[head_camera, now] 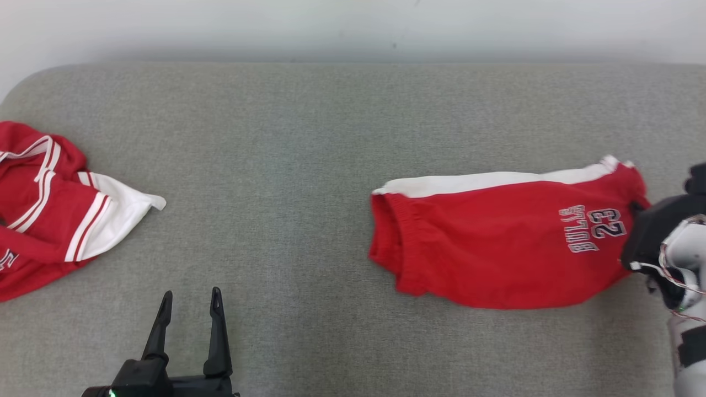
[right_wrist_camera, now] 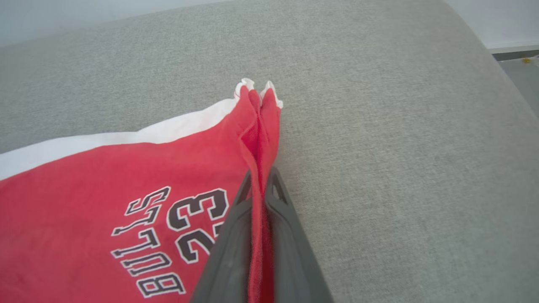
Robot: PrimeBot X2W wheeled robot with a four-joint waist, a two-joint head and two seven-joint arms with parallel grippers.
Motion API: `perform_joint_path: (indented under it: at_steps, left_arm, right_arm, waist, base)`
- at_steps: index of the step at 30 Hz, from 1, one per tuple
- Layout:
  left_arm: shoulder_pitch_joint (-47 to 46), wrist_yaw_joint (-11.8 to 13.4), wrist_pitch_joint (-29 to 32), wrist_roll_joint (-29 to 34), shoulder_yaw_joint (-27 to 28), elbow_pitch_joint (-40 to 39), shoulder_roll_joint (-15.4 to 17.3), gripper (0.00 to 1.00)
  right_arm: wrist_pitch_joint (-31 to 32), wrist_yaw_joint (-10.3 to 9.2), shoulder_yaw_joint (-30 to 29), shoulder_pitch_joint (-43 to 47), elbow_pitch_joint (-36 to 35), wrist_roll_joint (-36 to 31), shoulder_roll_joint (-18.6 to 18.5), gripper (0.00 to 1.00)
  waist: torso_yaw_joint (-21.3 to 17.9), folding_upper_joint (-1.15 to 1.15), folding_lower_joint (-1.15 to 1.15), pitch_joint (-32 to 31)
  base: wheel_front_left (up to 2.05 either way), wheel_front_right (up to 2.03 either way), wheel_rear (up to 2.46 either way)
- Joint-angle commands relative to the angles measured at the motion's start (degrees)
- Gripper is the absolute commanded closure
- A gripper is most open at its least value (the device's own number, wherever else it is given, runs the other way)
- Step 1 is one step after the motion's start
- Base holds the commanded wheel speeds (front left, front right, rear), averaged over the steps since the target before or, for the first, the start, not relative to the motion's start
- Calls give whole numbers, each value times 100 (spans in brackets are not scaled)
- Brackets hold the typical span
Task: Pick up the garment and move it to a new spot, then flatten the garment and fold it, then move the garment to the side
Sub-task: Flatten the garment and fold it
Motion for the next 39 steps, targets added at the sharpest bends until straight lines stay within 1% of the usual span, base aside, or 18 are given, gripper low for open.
perform_joint_path:
  at_steps: [1,4,10,13,18,20,21,22,26,28,32,39]
  left_arm:
    - [57,-16,-18,33,19,7,-12,0]
    - [63,-78,-18,65,45,27,-22,0]
    - [81,-133,-18,115,65,60,-35,0]
    - [61,-140,-18,119,62,80,-40,0]
    - [64,-144,-18,77,94,109,-53,0]
    - [50,-141,-18,63,99,124,-57,0]
    - [50,-141,-18,63,99,124,-57,0]
    - [32,-135,-18,49,100,143,-63,0]
    - [-29,-135,-18,24,75,171,-70,0]
    - [-46,-135,-18,18,68,177,-70,0]
    - [-82,-136,-18,-9,32,205,-72,0]
    - [-42,-107,-18,-85,12,215,-77,0]
  right_arm:
    - [-39,-15,-58,81,-53,-60,-23,100]
    - [-211,-15,-193,217,-315,-255,-88,100]
    - [-315,-15,26,377,-778,-230,-37,100]
    - [-318,-14,286,485,-1197,-72,100,100]
    - [-54,-15,829,754,-2061,120,321,100]
    - [92,-14,1070,846,-2295,181,417,100]
    - [92,-14,1070,846,-2295,181,417,100]
    - [208,-14,1297,881,-2448,204,510,100]
    - [313,-14,1723,840,-2411,249,678,100]
    - [301,-14,1800,779,-2358,275,731,100]
    - [214,-14,2067,580,-2043,292,923,100]
    - [189,-14,2512,433,-1683,340,1069,100]
  waist:
    - [-61,-1,0,-41]
    - [-113,-1,0,-54]
    - [-157,-1,0,-70]
    - [-138,-1,0,-91]
    - [-120,-1,0,-115]
    - [-111,-1,0,-119]
    - [-111,-1,0,-119]
    - [-106,-1,0,-122]
    - [-83,-1,0,-119]
    - [-74,-1,0,-115]
    - [-2,-1,0,-106]
    - [141,-1,0,-124]
  base:
    - [0,0,0]
    - [0,0,0]
    - [0,0,0]
    - [0,0,0]
    - [0,0,0]
    - [0,0,0]
    - [0,0,0]
    - [0,0,0]
    - [0,0,0]
    - [0,0,0]
    - [0,0,0]
    - [0,0,0]
